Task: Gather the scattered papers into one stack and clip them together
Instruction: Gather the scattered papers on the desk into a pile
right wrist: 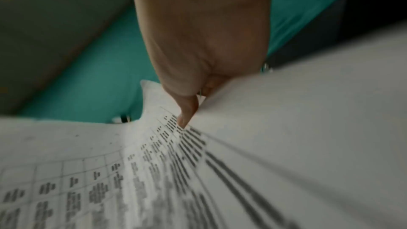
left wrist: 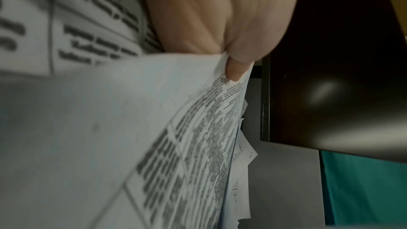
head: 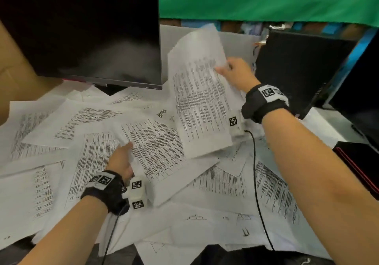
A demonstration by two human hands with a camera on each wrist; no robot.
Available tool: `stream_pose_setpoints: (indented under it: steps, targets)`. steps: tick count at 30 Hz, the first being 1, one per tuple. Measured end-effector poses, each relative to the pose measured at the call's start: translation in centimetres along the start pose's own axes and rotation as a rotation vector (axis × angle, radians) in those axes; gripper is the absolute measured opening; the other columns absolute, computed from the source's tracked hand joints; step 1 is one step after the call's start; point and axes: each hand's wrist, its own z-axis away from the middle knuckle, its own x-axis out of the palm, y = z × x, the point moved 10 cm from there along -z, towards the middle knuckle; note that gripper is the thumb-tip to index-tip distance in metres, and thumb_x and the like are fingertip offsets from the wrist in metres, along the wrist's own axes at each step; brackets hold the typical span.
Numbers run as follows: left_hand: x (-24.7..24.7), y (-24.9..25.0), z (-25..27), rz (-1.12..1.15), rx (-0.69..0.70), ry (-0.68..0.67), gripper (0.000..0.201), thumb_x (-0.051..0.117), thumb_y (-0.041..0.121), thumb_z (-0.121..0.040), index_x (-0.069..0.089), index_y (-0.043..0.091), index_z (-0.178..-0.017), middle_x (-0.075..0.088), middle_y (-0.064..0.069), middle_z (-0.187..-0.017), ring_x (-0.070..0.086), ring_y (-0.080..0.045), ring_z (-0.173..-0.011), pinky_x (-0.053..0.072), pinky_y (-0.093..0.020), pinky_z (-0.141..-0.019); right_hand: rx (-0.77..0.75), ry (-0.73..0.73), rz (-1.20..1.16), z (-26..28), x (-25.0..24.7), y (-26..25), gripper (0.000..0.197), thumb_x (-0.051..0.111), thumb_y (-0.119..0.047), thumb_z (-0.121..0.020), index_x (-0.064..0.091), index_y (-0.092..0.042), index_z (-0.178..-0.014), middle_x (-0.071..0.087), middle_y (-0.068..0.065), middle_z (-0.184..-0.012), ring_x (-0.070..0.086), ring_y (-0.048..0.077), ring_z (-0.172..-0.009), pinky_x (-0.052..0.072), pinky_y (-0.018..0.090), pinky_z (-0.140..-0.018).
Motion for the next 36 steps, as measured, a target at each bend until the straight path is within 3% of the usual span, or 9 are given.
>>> stream_pose_setpoints:
  steps: [2,6,14,20,23,26,30,33,36]
  targets:
    - [0.2,-0.1,-0.2,-0.004,0.006,-0.016,0.050,0.054,0.021,-0.095,0.039,0.006,-0.140,0.066,-0.016,-0.112,0.067,-0.036,-0.086,0.054,-0.038,-0.067,0.077,-0.197,0.114,-1.1,6.1,2.9,0.023,0.051,-0.019,-0.099,0.064,-0.002,-0.091,0.063,0.014,-0.089,0.057,0.025,-0.086,0.040,0.032,-0.067]
    - [0.5,0.0,-0.1,-0.018,0.042,-0.020,0.045,0.054,0.019,-0.095,0.044,0.000,-0.134,0.061,-0.016,-0.114,0.063,-0.034,-0.091,0.047,-0.049,-0.094,0.184,-0.340,0.370,-2.4,13.1,10.1,0.030,0.043,-0.006,-0.099,0.058,0.005,-0.122,0.060,0.024,-0.126,0.059,0.040,-0.115,0.046,0.041,-0.092]
    - [-0.7,0.6,-0.5,-0.072,0.108,0.110,0.038,0.056,0.015,-0.093,0.047,0.017,-0.130,0.059,-0.010,-0.121,0.056,-0.032,-0.110,0.045,-0.052,-0.098,0.364,-0.363,0.390,0.4,14.5,15.8,0.033,0.042,-0.012,-0.100,0.045,0.002,-0.130,0.054,0.027,-0.130,0.055,0.042,-0.117,0.044,0.039,-0.088]
    - [-0.1,1.0,0.6,-0.127,0.118,0.099,0.035,0.048,0.021,-0.098,0.044,0.014,-0.133,0.059,-0.009,-0.103,0.055,-0.022,-0.075,0.049,-0.035,-0.058,0.478,-0.417,0.040,2.7,14.8,14.5,0.046,0.052,-0.022,-0.098,0.048,0.004,-0.136,0.051,0.020,-0.142,0.051,0.036,-0.127,0.040,0.041,-0.109]
    - [1.1,0.6,1.5,-0.004,0.061,-0.015,0.045,0.044,0.038,-0.099,0.044,0.016,-0.138,0.065,-0.008,-0.099,0.064,-0.025,-0.079,0.053,-0.036,-0.065,0.415,-0.442,-0.141,5.3,16.8,9.2,0.036,0.055,-0.013,-0.095,0.055,-0.002,-0.129,0.058,0.010,-0.128,0.058,0.030,-0.115,0.049,0.040,-0.100]
    - [3.4,0.5,2.8,0.095,0.002,-0.217,0.065,0.044,0.060,-0.091,0.042,0.019,-0.142,0.054,-0.018,-0.134,0.055,-0.033,-0.121,0.049,-0.048,-0.093,0.353,-0.442,-0.173,8.1,19.3,4.6,0.033,0.044,0.003,-0.092,0.060,-0.002,-0.120,0.062,0.015,-0.112,0.060,0.031,-0.102,0.050,0.034,-0.081]
    - [3.4,1.5,2.6,-0.206,0.123,-0.165,0.033,0.066,0.008,-0.086,0.051,0.012,-0.116,0.061,-0.016,-0.118,0.062,-0.031,-0.100,0.057,-0.041,-0.078,0.360,-0.577,-0.396,10.2,20.3,1.9,0.025,0.044,0.000,-0.098,0.061,0.004,-0.115,0.064,0.020,-0.105,0.060,0.027,-0.090,0.049,0.028,-0.071]
    - [2.7,0.5,1.7,-0.110,0.008,-0.197,0.027,0.052,-0.009,-0.086,0.052,0.000,-0.111,0.057,-0.021,-0.118,0.058,-0.038,-0.099,0.043,-0.058,-0.098,0.241,-0.567,0.087,8.6,17.5,4.0,0.057,0.052,-0.003,-0.092,0.038,-0.013,-0.147,0.047,0.014,-0.142,0.049,0.028,-0.126,0.045,0.030,-0.098]
    - [2.3,0.5,1.7,0.157,-0.060,-0.212,0.014,0.036,-0.003,-0.092,0.051,0.000,-0.091,0.061,-0.025,-0.104,0.060,-0.037,-0.093,0.045,-0.051,-0.093,0.198,-0.808,0.573,9.7,17.2,8.9,0.108,0.075,-0.017,-0.076,0.005,-0.028,-0.157,0.007,0.010,-0.164,0.022,0.036,-0.147,0.033,0.052,-0.113]
